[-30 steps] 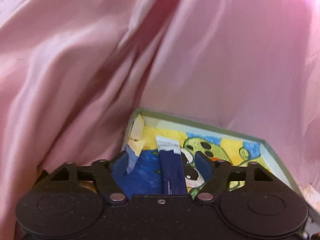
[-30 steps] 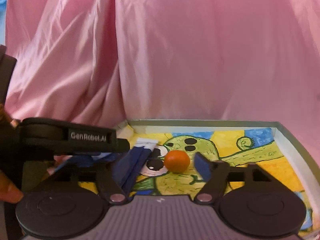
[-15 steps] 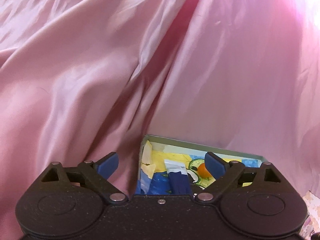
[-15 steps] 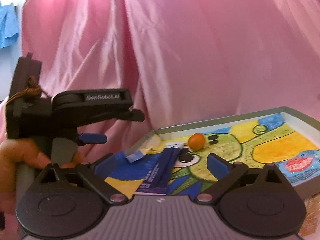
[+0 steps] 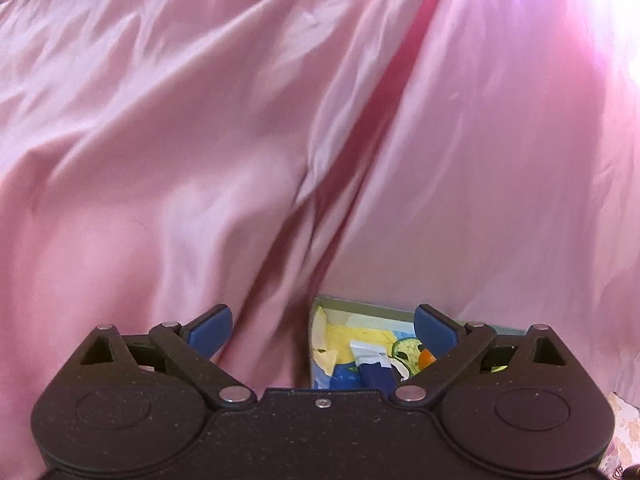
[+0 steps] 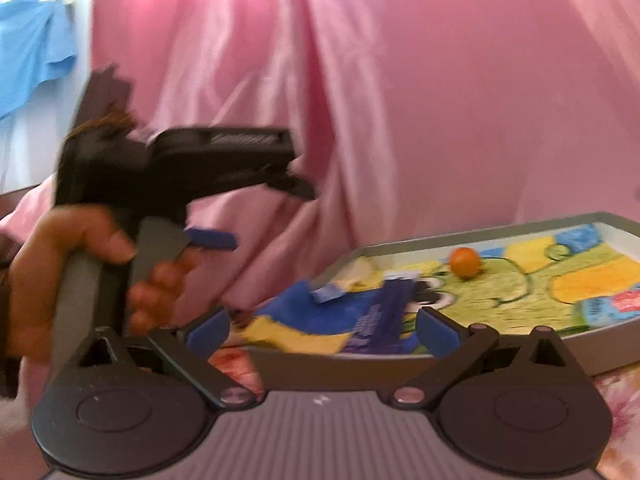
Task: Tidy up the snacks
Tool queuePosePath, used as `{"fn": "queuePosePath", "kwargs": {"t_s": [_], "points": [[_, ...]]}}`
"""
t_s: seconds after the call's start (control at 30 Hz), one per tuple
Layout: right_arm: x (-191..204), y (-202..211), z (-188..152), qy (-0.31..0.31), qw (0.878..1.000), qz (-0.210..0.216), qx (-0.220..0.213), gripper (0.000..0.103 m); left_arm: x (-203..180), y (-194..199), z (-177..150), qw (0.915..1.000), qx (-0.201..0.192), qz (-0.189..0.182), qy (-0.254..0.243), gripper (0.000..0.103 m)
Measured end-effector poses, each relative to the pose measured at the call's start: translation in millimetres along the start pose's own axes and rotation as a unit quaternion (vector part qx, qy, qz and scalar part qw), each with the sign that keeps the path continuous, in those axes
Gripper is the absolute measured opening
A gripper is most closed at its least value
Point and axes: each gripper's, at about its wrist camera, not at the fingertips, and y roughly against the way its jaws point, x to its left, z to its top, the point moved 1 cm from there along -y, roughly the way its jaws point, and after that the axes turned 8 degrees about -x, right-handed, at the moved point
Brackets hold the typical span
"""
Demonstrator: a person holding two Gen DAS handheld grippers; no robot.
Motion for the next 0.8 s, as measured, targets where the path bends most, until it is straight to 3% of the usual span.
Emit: {"fn": "queuePosePath", "kwargs": {"t_s": [0.23,0.5,0.67,0.8], "points": [[37.8,-4.9,-14.1,-0.032,0.999,0.017,0.001,0.103,9.9,29.0,12.5,0.9966,-0.016,0.013,-0.079,0.101],[85.0,-3.0,-44.3,-0.046,0.996,0.044,0.056,0.103,50.9,54.5,16.9,0.9973,-0.022,0.045,-0.054,0.101],[120.4,18.2,-60.9,-0.035,0.992,0.085,0.091,0.103,49.5,63.2,12.1,0.9974,-0.019,0.039,-0.057,0.101],[126.7,37.3,-55.2,-0.027,0.990,0.103,0.096,0.103,41.1,69.2,3.6,0.9983,-0.012,0.029,-0.049,0.101]]}}
